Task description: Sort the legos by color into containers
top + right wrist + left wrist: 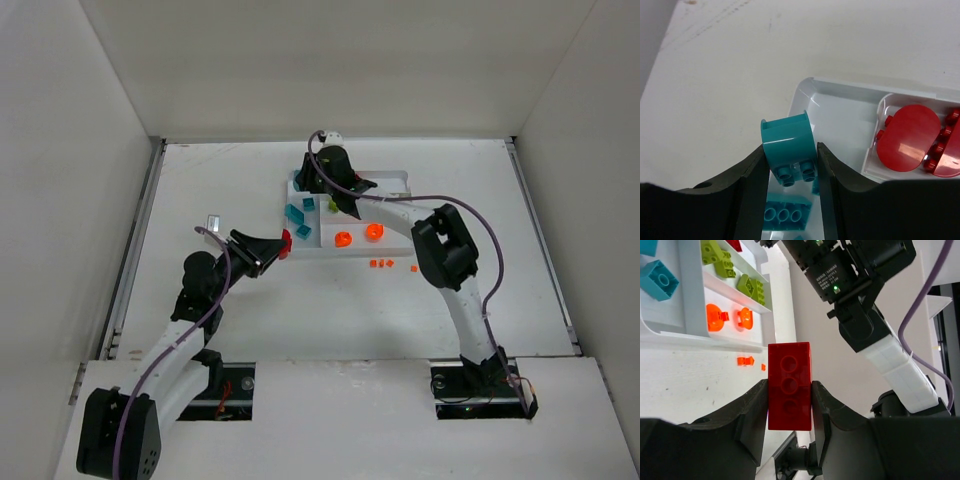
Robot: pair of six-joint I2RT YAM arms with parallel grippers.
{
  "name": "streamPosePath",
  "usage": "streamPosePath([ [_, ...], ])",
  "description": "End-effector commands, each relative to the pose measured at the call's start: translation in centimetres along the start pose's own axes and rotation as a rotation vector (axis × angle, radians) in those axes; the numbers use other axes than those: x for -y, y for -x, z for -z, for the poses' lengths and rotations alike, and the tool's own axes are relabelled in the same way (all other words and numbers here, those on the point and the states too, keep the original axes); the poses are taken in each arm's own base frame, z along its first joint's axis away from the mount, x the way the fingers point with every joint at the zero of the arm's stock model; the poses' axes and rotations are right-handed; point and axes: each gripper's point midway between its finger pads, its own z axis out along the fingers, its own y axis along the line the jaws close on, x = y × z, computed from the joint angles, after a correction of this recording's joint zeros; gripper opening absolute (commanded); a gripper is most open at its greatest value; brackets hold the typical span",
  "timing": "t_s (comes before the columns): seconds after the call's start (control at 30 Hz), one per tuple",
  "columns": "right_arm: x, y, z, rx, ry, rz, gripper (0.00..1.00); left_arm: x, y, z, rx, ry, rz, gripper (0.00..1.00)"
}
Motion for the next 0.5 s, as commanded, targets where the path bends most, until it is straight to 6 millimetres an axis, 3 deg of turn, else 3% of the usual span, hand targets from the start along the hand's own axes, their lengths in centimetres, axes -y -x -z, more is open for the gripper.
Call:
streamPosePath([
  [0.0, -0.3, 0.4, -0.7, 0.000, -0.039, -0.040, 0.32, 0.2, 0.2, 0.2, 0.013, -0.018, -0.058, 0.13],
  [0.1, -0.1, -0.2, -1.0, -0.006, -0.050, -0.050, 0.39, 0.1, 0.4, 0.2, 0.017, -0.015, -0.064, 0.13],
  [0.23, -0.6, 0.3, -0.5, -0.002, -0.029, -0.057, 0.61, 0.2, 0.7, -0.1, 0.027, -0.010, -0.065, 0.13],
  [0.37, -2.2, 2.6, 2.1, 0.035, 0.033, -0.065, 0.73, 1.2, 1.0, -0.6, 0.046, -0.022, -0.074, 0.13],
  [0.47, -2.3, 5.6, 5.4, 0.111, 0.061, -0.082, 0.78, 2.0, 1.1, -1.3, 0.057, -0.025, -0.099, 0.13],
])
